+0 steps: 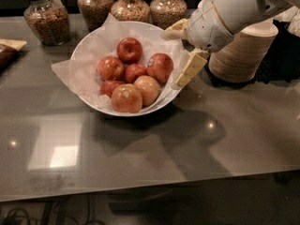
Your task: Pick apple from white bowl
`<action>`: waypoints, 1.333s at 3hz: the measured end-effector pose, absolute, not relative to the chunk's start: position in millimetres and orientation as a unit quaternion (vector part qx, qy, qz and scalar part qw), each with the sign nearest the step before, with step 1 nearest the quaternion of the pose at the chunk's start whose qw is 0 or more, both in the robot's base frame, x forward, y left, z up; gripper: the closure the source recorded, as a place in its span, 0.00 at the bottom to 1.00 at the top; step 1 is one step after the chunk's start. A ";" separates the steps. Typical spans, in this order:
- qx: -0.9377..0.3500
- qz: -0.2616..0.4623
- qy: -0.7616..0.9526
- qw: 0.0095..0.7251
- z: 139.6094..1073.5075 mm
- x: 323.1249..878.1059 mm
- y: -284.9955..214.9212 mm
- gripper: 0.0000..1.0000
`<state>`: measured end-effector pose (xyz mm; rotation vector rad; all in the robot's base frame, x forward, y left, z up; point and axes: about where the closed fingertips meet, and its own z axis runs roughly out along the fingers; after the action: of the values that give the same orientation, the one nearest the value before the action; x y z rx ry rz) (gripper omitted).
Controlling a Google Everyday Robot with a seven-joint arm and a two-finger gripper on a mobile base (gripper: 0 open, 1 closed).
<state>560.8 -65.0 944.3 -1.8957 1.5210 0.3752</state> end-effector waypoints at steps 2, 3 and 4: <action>-0.729 0.148 0.582 0.329 938.0 578.6 -59.2 0.28; -0.731 0.151 0.582 0.324 933.0 587.8 -53.9 0.30; -0.732 0.156 0.584 0.315 925.2 592.2 -50.5 0.31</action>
Offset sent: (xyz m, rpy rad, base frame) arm 0.0285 0.0058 -0.0068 -0.0090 0.0141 0.0083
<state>592.2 -50.5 925.2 -1.9277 1.5374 0.4115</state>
